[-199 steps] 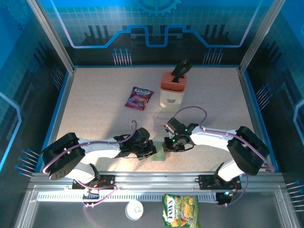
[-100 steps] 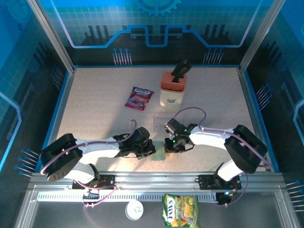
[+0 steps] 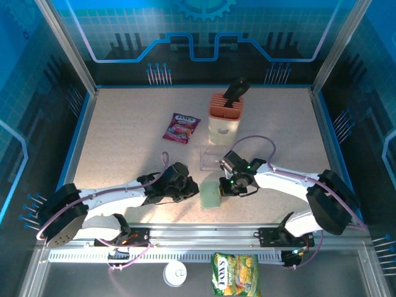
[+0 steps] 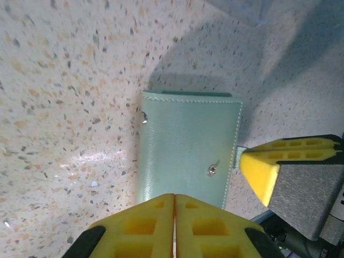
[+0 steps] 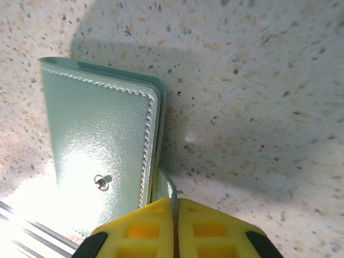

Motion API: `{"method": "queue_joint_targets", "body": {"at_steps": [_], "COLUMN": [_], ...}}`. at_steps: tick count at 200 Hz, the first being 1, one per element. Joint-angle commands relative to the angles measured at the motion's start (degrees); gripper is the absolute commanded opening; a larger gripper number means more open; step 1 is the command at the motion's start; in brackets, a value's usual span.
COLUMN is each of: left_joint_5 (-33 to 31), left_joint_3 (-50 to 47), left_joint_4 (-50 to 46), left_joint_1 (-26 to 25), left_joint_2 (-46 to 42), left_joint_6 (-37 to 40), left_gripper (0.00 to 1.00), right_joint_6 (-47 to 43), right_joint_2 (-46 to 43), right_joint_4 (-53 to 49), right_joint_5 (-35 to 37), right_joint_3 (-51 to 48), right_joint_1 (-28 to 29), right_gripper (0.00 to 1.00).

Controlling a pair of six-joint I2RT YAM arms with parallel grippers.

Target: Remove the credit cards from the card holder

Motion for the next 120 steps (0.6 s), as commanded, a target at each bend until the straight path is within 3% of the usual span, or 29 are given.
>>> {"method": "queue_joint_targets", "body": {"at_steps": [1, 79, 120], "left_joint_5": [-2.03, -0.73, -0.57], "left_joint_3": [0.82, 0.90, 0.26], "left_joint_4": [-3.03, -5.23, -4.39], "left_joint_1": [1.30, 4.99, 5.80], "left_joint_2": [-2.86, -6.20, -6.52], "left_joint_6": [2.14, 4.02, 4.77], "left_gripper": [0.11, 0.16, 0.18], "right_joint_6": [-2.67, -1.63, -4.22], "right_joint_2": [-2.33, -4.16, -1.24], "right_joint_4": [-5.61, -9.78, -7.77], "right_joint_5": [1.49, 3.72, -0.10], "right_joint_3": [2.67, 9.86, 12.83], "right_joint_1": [-0.88, -0.21, 0.68], "right_gripper": [0.04, 0.02, 0.04]}}
